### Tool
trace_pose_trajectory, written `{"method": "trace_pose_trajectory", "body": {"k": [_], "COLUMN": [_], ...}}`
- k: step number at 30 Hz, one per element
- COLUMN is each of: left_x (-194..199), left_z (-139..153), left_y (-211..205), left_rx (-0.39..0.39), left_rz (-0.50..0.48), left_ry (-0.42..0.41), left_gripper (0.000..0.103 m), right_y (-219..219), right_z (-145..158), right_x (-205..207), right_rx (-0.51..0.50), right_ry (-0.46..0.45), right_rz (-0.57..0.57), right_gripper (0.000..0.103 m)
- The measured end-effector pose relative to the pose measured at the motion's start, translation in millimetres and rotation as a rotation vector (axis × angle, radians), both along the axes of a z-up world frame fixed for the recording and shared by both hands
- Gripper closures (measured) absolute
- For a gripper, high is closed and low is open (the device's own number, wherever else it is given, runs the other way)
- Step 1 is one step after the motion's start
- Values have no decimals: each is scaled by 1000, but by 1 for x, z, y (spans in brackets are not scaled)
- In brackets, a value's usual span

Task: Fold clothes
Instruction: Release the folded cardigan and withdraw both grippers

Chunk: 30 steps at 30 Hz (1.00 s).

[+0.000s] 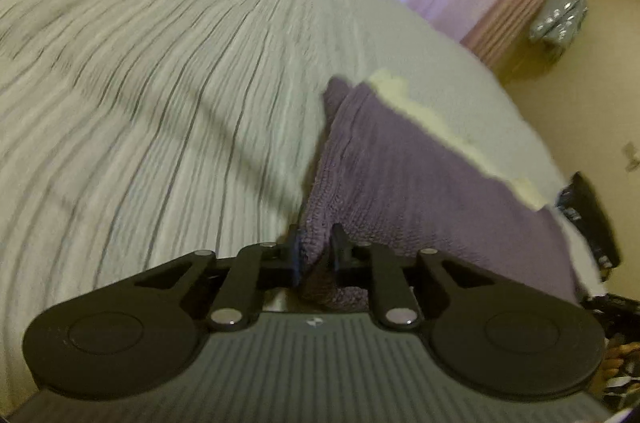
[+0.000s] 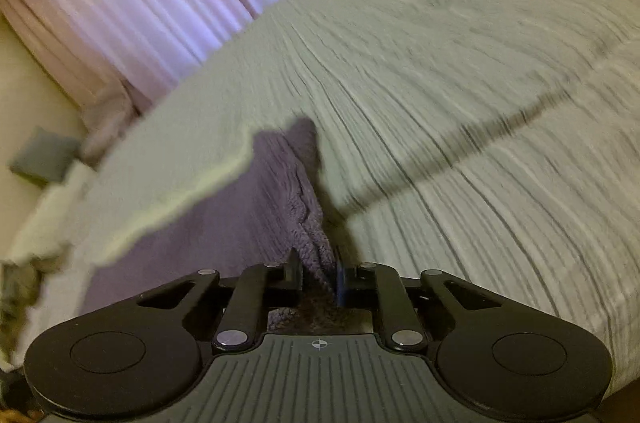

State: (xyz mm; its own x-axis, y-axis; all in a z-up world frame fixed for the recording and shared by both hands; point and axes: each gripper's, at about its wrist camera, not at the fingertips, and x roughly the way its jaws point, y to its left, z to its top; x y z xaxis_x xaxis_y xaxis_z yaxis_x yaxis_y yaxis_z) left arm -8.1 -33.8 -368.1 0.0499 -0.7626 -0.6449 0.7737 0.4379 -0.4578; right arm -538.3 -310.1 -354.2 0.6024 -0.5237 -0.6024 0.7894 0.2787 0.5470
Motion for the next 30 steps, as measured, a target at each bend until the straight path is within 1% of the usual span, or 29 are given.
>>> {"method": "trace_pose_trajectory", "body": {"k": [2, 4, 6, 7, 9, 11, 12, 15, 16, 17, 18, 20, 21, 23, 26, 27, 28, 30], "left_x": [-8, -13, -17, -19, -23, -29, -32, -36, -38, -41, -44, -49, -52, -60, -77, -83, -91, -106], "left_z": [6, 17, 31, 38, 49, 51, 49, 34, 29, 29, 32, 38, 41, 46, 47, 47, 47, 50], "left_y": [0, 5, 16, 22, 31, 29, 24, 5, -2, -4, -3, 3, 7, 16, 25, 27, 29, 34], "left_rx": [7, 11, 7, -8, -51, -69, -59, 50, 88, 106, 109, 116, 120, 151, 228, 250, 268, 283], "left_rz": [18, 32, 59, 70, 86, 69, 53, 64, 70, 73, 74, 77, 80, 98, 117, 113, 107, 78], "left_ry": [-37, -65, -94, -102, -96, -91, -93, -136, -151, -169, -177, -178, -178, -194, -228, -236, -241, -254], "left_gripper": [87, 85, 84, 83, 80, 76, 75, 77, 77, 77, 76, 76, 75, 75, 74, 74, 72, 70], "right_y": [3, 5, 15, 19, 28, 35, 35, 26, 26, 29, 33, 44, 51, 65, 86, 93, 101, 116], "right_z": [-9, -5, 7, 13, 23, 27, 24, 4, 2, 5, 10, 21, 24, 29, 37, 38, 37, 35], "right_x": [1, 1, -2, -4, -5, -3, 2, 19, 21, 22, 23, 21, 19, 16, 12, 18, 25, 40], "right_rx": [10, 5, -35, -55, -92, -125, -127, -65, -64, -68, -76, -99, -98, -95, -91, -91, -97, -104], "right_ry": [21, 39, 73, 88, 93, 109, 132, 200, 203, 211, 220, 234, 231, 226, 223, 251, 286, 343], "right_rz": [-10, -22, -28, -31, -41, -36, -26, -21, -37, -49, -59, -71, -70, -69, -63, -39, -14, 29], "right_gripper": [86, 68, 64, 64, 64, 64, 64, 64, 63, 63, 61, 47, 36, 35, 35, 35, 35, 35]}}
